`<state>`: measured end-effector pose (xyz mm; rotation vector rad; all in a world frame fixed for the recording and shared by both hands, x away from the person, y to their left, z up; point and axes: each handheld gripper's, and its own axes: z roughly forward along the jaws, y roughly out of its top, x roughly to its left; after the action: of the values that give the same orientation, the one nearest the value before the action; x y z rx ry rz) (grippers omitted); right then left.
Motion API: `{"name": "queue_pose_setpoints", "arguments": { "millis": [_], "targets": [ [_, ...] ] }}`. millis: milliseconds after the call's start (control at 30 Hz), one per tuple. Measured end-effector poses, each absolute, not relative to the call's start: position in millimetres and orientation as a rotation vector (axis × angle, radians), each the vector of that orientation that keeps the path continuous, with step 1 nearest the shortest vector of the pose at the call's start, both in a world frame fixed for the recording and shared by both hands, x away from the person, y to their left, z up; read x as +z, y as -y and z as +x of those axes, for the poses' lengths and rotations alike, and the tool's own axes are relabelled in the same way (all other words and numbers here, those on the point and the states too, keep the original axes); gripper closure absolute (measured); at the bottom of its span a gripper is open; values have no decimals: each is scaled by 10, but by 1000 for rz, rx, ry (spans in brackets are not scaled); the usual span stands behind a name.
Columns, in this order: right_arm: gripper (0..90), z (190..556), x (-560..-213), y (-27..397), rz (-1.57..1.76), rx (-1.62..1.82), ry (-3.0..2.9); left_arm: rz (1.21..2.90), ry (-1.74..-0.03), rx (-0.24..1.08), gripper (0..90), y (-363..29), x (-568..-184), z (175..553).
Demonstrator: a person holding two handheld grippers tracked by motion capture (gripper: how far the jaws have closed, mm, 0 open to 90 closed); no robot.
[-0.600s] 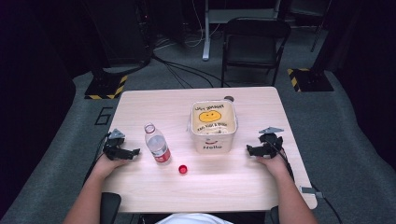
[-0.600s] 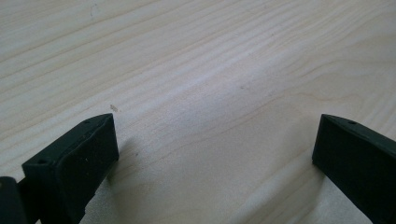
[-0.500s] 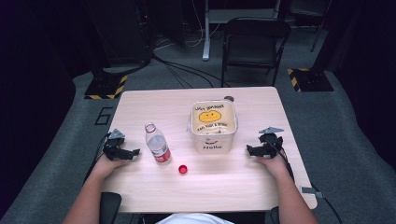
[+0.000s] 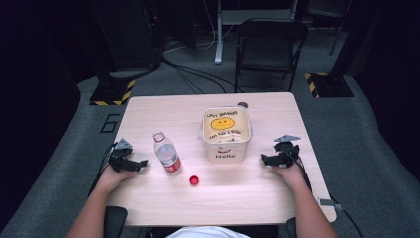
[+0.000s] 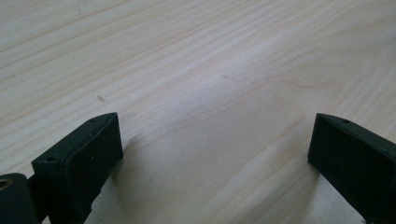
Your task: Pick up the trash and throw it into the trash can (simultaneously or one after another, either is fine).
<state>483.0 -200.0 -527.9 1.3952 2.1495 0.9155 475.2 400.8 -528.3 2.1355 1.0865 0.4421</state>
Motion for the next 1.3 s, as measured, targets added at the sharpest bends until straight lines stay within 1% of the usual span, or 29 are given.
{"name": "queue_pose_setpoints", "arguments": {
  "millis": [133, 200, 233, 267, 300, 433, 467, 633, 733, 967, 1100, 1200, 1300],
  "targets": [
    [0, 4826, -5278, 2000, 1387, 914, -2159, 2139, -1073, 435, 78, -4007, -5265, 4730],
    [0, 4822, -5276, 1990, 1400, 919, -2157, 2139, -1063, 435, 133, -4002, -5250, 4709],
    [0, 4824, -5277, 1992, 1391, 920, -2160, 2152, -1053, 413, 169, -4008, -5231, 4704],
    [0, 4825, -5279, 1993, 1382, 917, -2161, 2161, -1047, 403, 185, -4012, -5220, 4703],
    [0, 4820, -5278, 1988, 1386, 920, -2164, 2155, -1058, 381, 189, -4008, -5215, 4695],
    [0, 4815, -5277, 1985, 1378, 921, -2173, 2162, -1058, 365, 219, -4019, -5194, 4690],
    [0, 4817, -5280, 1989, 1361, 923, -2177, 2147, -1085, 345, 241, -4017, -5177, 4683],
    [0, 4803, -5279, 1995, 1343, 921, -2194, 2140, -1065, 358, 238, -4011, -5095, 4660],
    [0, 4800, -5278, 1986, 1356, 925, -2189, 2123, -1034, 393, 233, -3995, -4988, 4626],
    [0, 4800, -5279, 1990, 1344, 927, -2197, 2119, -979, 402, 223, -3953, -4830, 4551],
    [0, 4800, -5279, 1992, 1335, 930, -2204, 2145, -929, 394, 215, -3888, -4684, 4497],
    [0, 4803, -5280, 1989, 1330, 934, -2203, 2130, -917, 404, 207, -3849, -4628, 4469],
    [0, 4805, -5281, 1992, 1324, 935, -2207, 2120, -875, 404, 206, -3787, -4492, 4417]
  ]
}}
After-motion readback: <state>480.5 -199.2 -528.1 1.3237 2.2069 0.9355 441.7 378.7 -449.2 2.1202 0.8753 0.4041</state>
